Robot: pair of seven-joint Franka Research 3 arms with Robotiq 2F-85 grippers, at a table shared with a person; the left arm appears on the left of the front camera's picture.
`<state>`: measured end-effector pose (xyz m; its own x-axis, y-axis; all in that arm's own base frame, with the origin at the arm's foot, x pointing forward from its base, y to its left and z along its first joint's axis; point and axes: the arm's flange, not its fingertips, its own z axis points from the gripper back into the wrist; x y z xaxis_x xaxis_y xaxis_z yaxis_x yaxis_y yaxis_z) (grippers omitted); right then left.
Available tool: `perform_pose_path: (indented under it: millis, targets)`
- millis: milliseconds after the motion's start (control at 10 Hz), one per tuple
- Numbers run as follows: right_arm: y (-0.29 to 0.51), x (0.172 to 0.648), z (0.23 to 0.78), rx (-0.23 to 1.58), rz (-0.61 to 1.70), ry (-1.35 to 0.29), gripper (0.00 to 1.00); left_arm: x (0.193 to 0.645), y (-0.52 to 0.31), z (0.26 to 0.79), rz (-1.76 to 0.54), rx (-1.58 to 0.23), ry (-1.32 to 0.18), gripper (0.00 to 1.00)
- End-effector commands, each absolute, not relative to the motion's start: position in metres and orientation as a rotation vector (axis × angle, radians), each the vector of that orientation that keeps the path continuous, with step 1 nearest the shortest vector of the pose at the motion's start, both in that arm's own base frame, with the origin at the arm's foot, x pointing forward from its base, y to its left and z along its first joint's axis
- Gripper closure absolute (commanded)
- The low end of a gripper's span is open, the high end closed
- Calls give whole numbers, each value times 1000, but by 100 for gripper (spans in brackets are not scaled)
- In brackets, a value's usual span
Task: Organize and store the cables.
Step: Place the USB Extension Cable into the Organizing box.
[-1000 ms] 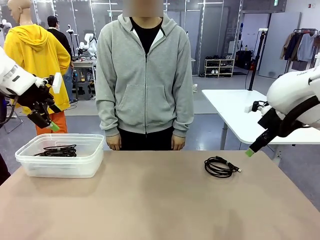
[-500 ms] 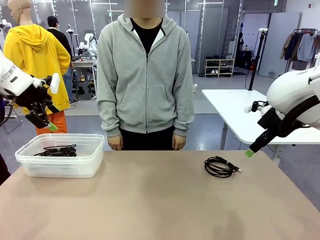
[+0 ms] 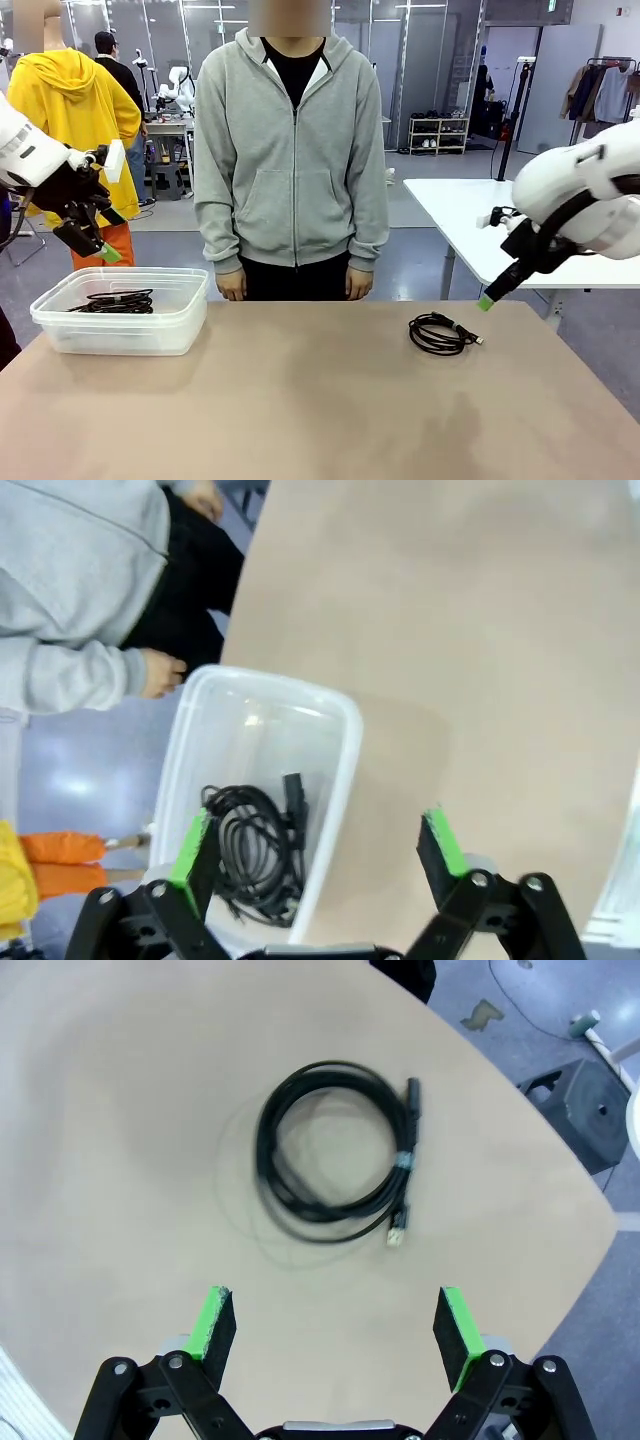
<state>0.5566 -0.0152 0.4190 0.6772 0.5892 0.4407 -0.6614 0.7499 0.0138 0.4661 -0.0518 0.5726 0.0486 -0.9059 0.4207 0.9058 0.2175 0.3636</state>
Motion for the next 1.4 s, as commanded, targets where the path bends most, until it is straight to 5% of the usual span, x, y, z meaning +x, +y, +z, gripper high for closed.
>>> perform_pose_path:
  millis: [0, 500, 1300]
  targets:
    - [-12, 617, 408, 191, 663, -372, 0, 412, -64, 582, -1268, -81, -599, 0]
    - [8, 700, 384, 100, 621, -155, 0, 355, -121, 583, -1003, -222, -633, 0]
    - [51, 712, 315, 34, 589, -48, 0, 357, -115, 588, -1056, -206, -570, 0]
